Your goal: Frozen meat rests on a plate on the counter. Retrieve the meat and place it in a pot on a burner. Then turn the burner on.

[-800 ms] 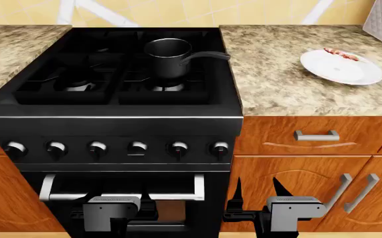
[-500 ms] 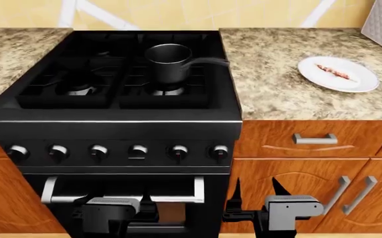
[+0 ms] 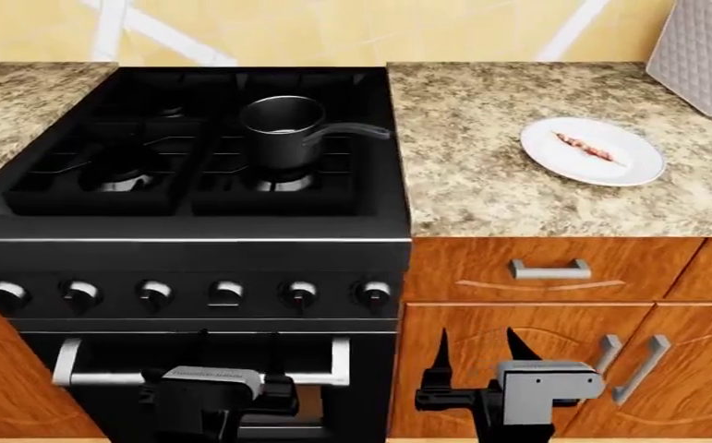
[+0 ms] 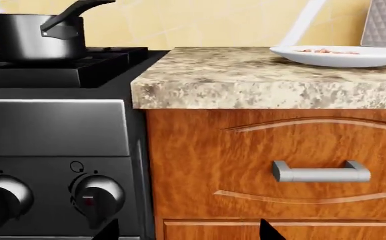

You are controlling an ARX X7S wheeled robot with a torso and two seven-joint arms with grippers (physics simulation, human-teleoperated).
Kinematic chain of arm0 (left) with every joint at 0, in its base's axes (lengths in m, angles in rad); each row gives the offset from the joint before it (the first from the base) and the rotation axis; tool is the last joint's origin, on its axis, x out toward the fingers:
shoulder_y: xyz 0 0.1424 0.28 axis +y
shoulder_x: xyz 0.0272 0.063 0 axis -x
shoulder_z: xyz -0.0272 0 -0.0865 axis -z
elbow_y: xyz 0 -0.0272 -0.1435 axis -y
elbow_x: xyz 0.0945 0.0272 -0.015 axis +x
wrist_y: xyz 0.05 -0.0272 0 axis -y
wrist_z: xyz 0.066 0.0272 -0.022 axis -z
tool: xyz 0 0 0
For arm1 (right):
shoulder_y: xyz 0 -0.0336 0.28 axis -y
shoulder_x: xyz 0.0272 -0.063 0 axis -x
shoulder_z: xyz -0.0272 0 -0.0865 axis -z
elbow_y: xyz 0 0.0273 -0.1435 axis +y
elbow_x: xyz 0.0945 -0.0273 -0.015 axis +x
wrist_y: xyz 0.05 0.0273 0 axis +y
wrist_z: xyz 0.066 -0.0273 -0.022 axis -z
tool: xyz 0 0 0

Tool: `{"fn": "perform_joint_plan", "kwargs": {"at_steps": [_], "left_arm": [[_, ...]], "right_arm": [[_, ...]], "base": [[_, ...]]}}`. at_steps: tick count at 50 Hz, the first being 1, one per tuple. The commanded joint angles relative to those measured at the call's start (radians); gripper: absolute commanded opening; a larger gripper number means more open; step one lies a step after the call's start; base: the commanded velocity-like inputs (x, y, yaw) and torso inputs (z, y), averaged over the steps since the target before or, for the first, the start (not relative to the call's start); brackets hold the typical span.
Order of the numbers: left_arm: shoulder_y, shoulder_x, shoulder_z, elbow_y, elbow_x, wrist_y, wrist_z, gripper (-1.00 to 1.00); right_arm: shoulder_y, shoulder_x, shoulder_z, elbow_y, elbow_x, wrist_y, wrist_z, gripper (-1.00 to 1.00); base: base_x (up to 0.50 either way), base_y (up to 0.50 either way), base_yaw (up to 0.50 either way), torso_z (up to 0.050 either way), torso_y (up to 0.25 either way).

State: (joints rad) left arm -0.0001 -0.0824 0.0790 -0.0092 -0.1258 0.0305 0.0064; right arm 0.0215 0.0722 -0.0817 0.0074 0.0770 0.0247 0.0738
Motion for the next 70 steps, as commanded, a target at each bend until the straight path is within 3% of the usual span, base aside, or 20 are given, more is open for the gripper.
{"fn": "perform_joint_plan", "kwargs": {"at_steps": [1,52,56,63,70], "left_arm": [[-0.006,-0.013,0.021,-0.011,-0.014,0.0,-0.01,1.0],[-0.044,-0.05,0.081,-0.068,-0.052,-0.003,-0.057,1.0],[-0.075,-0.063,0.075,0.001,-0.047,-0.143,-0.105,1.0],[-0.147,-0.144,0.065,0.327,-0.113,-0.595,-0.134,1.0],[-0.282,-0.203,-0.023,0.606,-0.256,-0.953,-0.145,1.0]], "right_arm": [[0.009,0.014,-0.012,0.013,0.023,0.011,0.013,1.0],[0.05,0.058,-0.067,0.058,0.084,0.036,0.055,1.0],[0.064,0.083,-0.068,-0.029,0.124,0.197,0.05,1.0],[0.114,0.173,-0.041,-0.349,0.267,0.617,0.046,1.0],[0.355,0.246,0.068,-0.622,0.486,1.105,0.089,1.0]], "base": [[0.0,-0.5,0.0,0.05,0.0],[0.0,-0.5,0.0,0.05,0.0],[0.0,0.0,0.0,0.022,0.0],[0.0,0.0,0.0,0.0,0.0],[0.0,0.0,0.0,0.0,0.0]]}}
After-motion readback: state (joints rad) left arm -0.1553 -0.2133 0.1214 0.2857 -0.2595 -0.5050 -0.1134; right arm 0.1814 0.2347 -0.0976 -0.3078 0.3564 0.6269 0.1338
